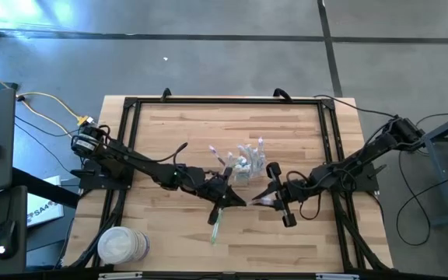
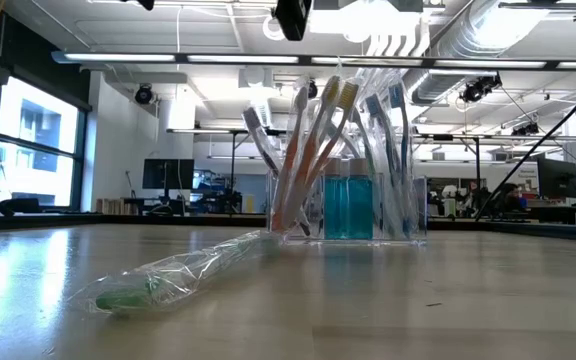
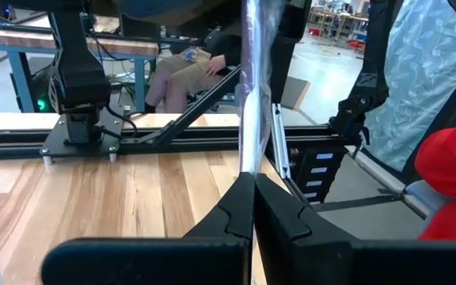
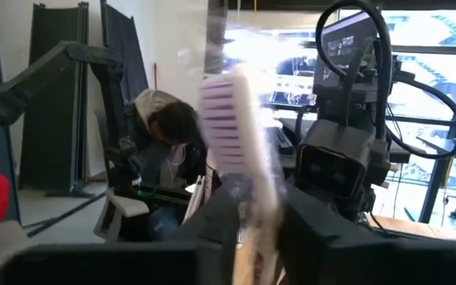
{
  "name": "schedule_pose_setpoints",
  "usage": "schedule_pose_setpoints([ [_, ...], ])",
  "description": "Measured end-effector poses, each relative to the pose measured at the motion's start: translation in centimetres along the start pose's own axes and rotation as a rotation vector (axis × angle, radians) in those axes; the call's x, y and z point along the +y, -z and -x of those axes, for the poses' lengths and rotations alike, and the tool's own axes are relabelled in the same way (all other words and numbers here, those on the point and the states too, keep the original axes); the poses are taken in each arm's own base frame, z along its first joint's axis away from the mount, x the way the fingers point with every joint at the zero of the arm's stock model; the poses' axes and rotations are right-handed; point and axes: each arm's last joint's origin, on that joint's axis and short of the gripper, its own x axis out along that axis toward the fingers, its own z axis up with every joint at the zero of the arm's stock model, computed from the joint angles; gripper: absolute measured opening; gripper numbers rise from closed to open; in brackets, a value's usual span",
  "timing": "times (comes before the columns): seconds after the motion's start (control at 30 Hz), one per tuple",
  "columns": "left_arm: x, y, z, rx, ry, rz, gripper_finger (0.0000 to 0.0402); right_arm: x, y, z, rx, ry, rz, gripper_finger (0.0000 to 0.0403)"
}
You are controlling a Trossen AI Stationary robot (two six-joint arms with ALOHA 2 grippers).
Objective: Pick & Place toothbrushing station
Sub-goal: Put the violet toothbrush into the wire organizer
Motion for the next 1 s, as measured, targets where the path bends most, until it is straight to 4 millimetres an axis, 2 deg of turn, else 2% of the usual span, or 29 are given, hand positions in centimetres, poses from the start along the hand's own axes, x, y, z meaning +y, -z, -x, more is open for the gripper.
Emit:
schedule_pose_setpoints([
  [0.1, 0.0, 0.0, 0.0, 0.004, 0.002, 0.000, 0.0000, 0.0, 0.1, 0.0, 0.013, -0.002, 0.036, 0.0016],
  [0.37, 0.0, 0.0, 0.0, 0.000, -0.001, -0.008, 0.0019, 0.1, 0.5, 0.0, 0.047, -0.016, 0.041, 0.0012],
  [0.57, -0.1, 0.0, 0.0, 0.004, 0.013, -0.007, 0.0076, 0.2, 0.7, 0.0, 0.066, -0.039, 0.017, 0.0011],
  [0.83, -0.1, 0.1, 0.0, 0.013, 0.016, 0.023, 0.0181, 0.2, 2.0, 0.2, 0.208, -0.027, -0.064, 0.0009],
  [1.0, 0.0, 0.6, 0.0, 0.068, 0.005, 0.102, 0.0210, -0.3, 2.7, 1.2, 0.347, 0.174, -0.052, 0.0010],
])
